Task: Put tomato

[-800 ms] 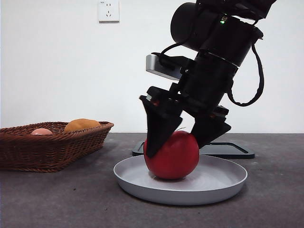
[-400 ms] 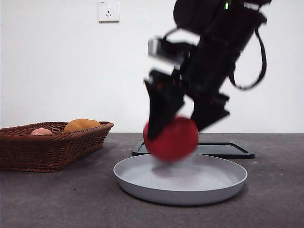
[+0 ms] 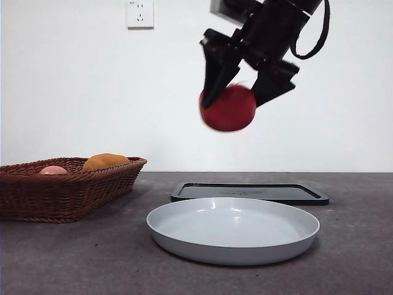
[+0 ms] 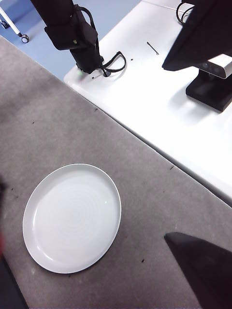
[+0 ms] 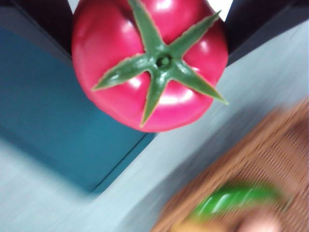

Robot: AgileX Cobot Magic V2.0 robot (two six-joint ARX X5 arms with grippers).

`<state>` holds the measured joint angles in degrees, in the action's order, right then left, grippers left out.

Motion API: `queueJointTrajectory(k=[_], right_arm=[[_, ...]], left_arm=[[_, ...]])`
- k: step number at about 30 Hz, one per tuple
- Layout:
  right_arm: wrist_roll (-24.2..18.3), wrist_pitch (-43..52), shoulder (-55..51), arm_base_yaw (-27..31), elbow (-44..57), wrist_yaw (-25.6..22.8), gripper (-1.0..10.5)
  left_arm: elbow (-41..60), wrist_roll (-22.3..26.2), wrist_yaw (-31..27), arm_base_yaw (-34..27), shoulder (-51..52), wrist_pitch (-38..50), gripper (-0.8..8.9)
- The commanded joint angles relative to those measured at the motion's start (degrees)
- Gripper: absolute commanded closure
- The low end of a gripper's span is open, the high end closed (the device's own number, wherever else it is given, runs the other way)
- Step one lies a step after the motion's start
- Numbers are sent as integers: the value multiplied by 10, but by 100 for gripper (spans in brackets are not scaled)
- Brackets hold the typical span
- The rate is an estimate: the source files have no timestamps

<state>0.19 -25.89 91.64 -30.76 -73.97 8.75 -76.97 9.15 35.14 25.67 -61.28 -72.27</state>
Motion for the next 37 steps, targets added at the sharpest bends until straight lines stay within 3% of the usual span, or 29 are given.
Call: queueJointTrajectory(k=[1, 8, 17, 37], right_arm=[[-12, 5, 38, 21, -42, -2, 656], [-24, 6, 132, 66, -119, 0, 656], [-28, 28, 223, 83, -150, 1, 656], [-28, 31, 278, 84, -150, 0, 656]], left_arm=[[-13, 7, 4, 3, -3, 3, 224], [-13, 7, 5, 3, -3, 3, 224], [-13, 7, 5, 3, -3, 3, 224], [-13, 7, 5, 3, -3, 0, 224]])
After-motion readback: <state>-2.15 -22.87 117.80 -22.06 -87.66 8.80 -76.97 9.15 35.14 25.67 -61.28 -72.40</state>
